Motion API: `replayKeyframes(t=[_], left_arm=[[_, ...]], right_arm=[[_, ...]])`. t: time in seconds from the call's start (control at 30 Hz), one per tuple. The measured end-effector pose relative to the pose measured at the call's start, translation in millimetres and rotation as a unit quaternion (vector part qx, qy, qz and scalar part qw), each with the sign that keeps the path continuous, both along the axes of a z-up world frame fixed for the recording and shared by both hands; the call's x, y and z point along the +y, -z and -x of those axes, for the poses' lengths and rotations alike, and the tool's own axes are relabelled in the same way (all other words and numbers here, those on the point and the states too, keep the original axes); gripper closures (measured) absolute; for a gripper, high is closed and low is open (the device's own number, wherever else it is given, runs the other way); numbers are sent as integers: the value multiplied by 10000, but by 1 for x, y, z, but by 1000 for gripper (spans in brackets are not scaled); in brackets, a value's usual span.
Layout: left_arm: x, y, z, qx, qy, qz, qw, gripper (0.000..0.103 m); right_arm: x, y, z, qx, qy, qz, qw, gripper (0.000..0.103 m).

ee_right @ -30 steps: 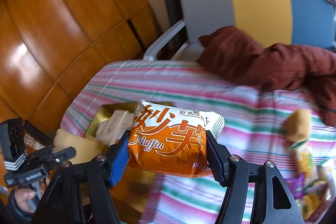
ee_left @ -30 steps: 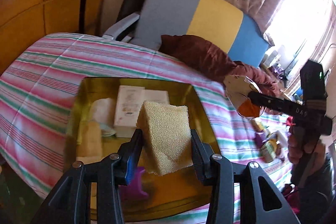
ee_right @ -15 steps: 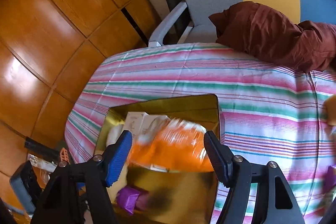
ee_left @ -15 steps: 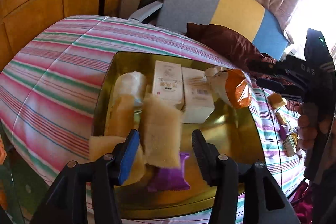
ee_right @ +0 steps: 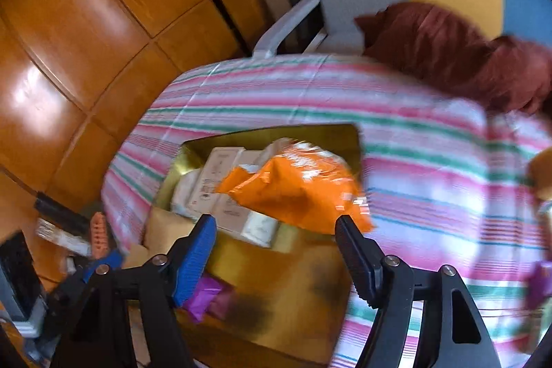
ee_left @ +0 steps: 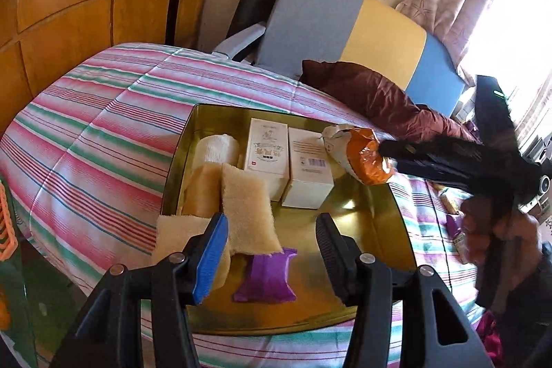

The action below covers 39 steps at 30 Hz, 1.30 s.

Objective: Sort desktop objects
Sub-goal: 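Release the sponge and the Muffin packet into the tray with both tools, then move both tools back to the pile of items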

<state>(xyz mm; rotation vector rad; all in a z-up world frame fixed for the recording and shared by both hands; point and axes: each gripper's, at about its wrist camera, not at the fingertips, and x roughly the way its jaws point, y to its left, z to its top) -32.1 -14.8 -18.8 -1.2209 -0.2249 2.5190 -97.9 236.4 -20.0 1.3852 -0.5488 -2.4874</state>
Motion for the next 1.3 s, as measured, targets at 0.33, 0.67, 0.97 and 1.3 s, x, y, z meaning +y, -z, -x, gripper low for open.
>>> replayKeyframes(t=[0.33,0.67,0.97,1.3], left_arm=[[-10,-10,-11,231,-144,189,9995,48],[-4,-29,-22,552,-297,427,9971,47],[-5,-41,-32,743,-519,679,9936,47],[6,-50,-43,945,-527,885,9902,47]], right_arm=[[-12,43,37,-582,51,973,9935,25],[-45,1,-15,194,-559,-558,9967,17],[-47,-9,-69,639,-674,-1475,9847,13],[-35,-3,-109,656,-672,-2035,9746,11]])
